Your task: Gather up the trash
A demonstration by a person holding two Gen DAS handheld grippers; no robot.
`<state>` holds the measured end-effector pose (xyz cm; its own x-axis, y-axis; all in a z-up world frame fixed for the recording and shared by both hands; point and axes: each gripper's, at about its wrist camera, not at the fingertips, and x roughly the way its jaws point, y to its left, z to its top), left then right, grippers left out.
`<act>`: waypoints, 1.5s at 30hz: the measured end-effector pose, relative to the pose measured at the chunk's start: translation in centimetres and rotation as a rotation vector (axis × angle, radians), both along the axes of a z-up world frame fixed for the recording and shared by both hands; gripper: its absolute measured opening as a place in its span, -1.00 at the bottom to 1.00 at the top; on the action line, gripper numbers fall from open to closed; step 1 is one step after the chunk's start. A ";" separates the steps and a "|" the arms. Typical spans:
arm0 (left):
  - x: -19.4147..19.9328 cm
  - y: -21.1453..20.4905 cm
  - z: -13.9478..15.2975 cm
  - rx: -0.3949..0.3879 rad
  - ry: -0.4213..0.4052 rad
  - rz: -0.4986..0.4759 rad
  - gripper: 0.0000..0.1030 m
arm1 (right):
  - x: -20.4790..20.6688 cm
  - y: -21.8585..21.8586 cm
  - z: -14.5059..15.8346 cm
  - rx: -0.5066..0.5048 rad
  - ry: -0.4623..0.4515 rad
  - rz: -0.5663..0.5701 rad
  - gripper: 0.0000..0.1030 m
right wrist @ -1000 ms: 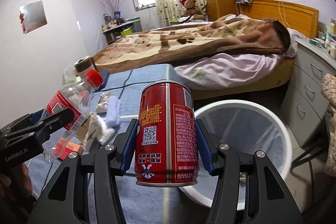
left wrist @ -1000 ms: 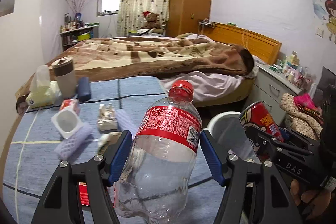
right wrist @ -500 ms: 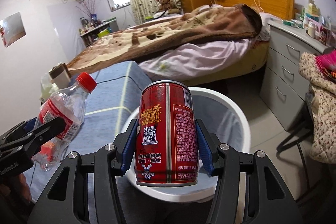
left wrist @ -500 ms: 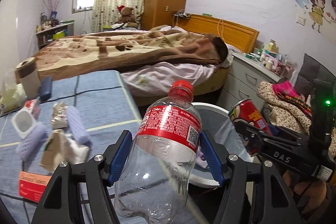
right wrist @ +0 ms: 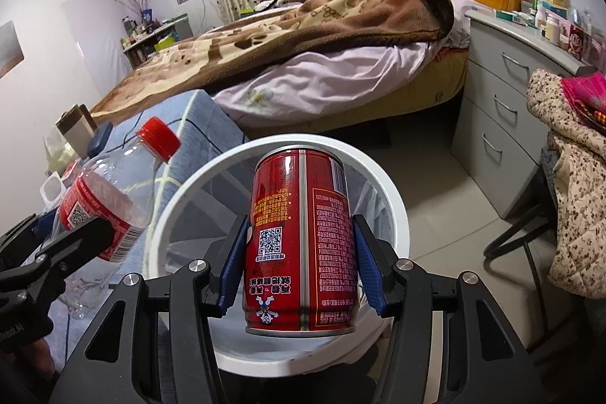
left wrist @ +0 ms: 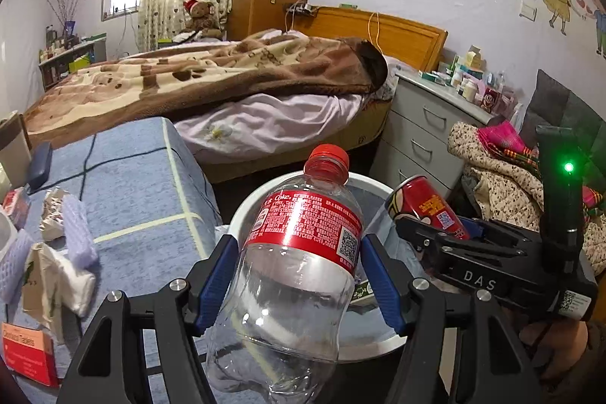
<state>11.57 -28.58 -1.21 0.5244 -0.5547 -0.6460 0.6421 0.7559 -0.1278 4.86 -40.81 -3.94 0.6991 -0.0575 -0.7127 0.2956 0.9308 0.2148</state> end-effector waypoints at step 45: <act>0.5 7.2 2.2 -0.069 -0.020 0.124 0.36 | -0.4 2.6 2.8 -0.042 -0.104 0.011 0.30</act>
<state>12.11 -21.42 1.03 0.6042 -0.5272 -0.5975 0.5472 0.8196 -0.1698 4.44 -38.24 -1.12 0.7698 -0.0776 -0.6336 0.2631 0.9429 0.2042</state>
